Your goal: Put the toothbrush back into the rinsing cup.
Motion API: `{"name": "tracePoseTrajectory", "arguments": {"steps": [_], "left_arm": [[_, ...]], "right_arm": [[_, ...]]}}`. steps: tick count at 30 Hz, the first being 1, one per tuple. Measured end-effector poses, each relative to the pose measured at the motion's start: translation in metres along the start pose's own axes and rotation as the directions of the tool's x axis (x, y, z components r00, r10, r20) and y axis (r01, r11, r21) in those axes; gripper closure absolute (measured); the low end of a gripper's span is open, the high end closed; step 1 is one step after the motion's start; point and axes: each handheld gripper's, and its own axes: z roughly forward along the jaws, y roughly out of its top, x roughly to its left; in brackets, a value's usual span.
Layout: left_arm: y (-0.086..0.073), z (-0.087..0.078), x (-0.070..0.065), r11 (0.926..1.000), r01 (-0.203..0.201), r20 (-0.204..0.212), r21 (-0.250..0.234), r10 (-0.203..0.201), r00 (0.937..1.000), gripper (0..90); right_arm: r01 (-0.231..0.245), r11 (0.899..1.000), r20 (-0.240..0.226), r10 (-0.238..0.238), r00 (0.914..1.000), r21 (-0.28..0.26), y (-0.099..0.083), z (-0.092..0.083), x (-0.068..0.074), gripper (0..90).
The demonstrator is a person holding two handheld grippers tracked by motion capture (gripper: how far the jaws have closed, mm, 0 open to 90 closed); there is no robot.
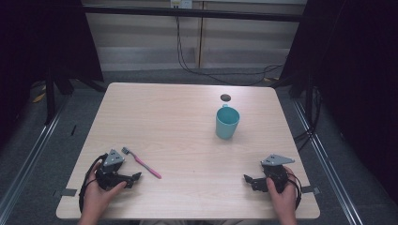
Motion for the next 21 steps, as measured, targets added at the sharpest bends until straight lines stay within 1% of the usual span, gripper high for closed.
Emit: {"name": "tracePoseTrajectory", "arguments": {"steps": [4,5,6,7,9,10,11,12,13,14,15,16,17,18,19,21], "left_arm": [[0.001,0.0,-0.001,1.0,0.004,-0.013,0.005,-0.004,0.9999,8.8],[0.001,0.001,-0.002,0.9999,0.013,-0.015,0.004,-0.013,0.9998,8.8],[0.001,0.001,-0.002,0.9999,0.014,-0.017,0.005,-0.014,0.9998,8.7],[0.002,0.001,-0.003,0.9997,0.022,-0.017,0.01,-0.022,0.9996,8.8],[0.007,0.0,-0.002,0.9982,0.041,-0.02,0.043,-0.04,0.999,10.4],[0.009,0.0,-0.002,0.9973,0.058,-0.014,0.045,-0.058,0.9982,13.6],[0.013,-0.001,0.0,0.9937,0.098,0.007,0.053,-0.099,0.9951,18.3],[0.015,-0.002,0.001,0.9897,0.127,0.018,0.066,-0.128,0.9915,19.4],[0.016,-0.002,0.001,0.9872,0.141,0.019,0.074,-0.143,0.9896,19.4],[0.018,-0.001,0.002,0.9842,0.157,0.011,0.082,-0.158,0.9873,19.7],[0.019,-0.001,0.003,0.9834,0.155,0.007,0.094,-0.157,0.9876,19.7],[0.02,-0.002,0.004,0.9814,0.164,0.005,0.099,-0.166,0.9862,19.7],[0.022,-0.001,0.005,0.9779,0.177,0.006,0.112,-0.179,0.9839,19.7],[0.024,-0.001,0.007,0.9753,0.182,0.007,0.125,-0.184,0.9828,19.9],[0.025,-0.001,0.007,0.9713,0.196,0.006,0.135,-0.199,0.98,20.5],[0.028,0.001,0.009,0.9675,0.207,0.0,0.145,-0.209,0.9778,20.7]], "right_arm": [[0.0,1.0,0.0,0.0,1.0,0.0,0.0,0.0,0.0,8.5],[0.001,1.0,0.0,-0.001,1.0,0.0,0.0,0.0,0.0,8.5],[0.0,1.0,0.0,0.0,1.0,0.0,0.0,0.0,0.0,8.5],[0.0,1.0,0.0,0.0,1.0,0.0,0.0,0.0,0.0,8.5],[0.001,1.0,0.0,-0.001,1.0,0.0,0.0,0.0,0.0,8.5],[0.0,1.0,0.0,0.0,1.0,0.0,0.0,0.0,0.0,8.5],[-0.001,1.0,0.0,0.001,1.0,-0.001,0.0,0.0,0.0,8.5],[0.0,1.0,0.0,0.0,1.0,0.0,0.0,0.0,0.0,8.5],[0.0,1.0,0.0,0.0,1.0,0.0,0.0,0.0,0.0,8.5],[0.0,1.0,0.0,0.0,1.0,0.0,0.0,0.0,0.0,8.5],[0.0,1.0,0.0,0.0,1.0,0.0,0.0,0.0,0.0,8.5],[0.0,1.0,0.0,0.0,1.0,0.0,0.0,0.0,0.0,8.5],[0.0,1.0,0.0,0.0,1.0,0.0,0.0,0.0,0.0,8.5],[0.0,1.0,0.0,0.0,1.0,0.0,0.0,0.0,0.0,8.5],[0.0,1.0,0.0,0.0,1.0,0.0,0.0,0.0,0.0,8.5],[0.001,1.0,0.0,-0.001,1.0,0.0,0.0,0.0,0.0,8.5]]}}
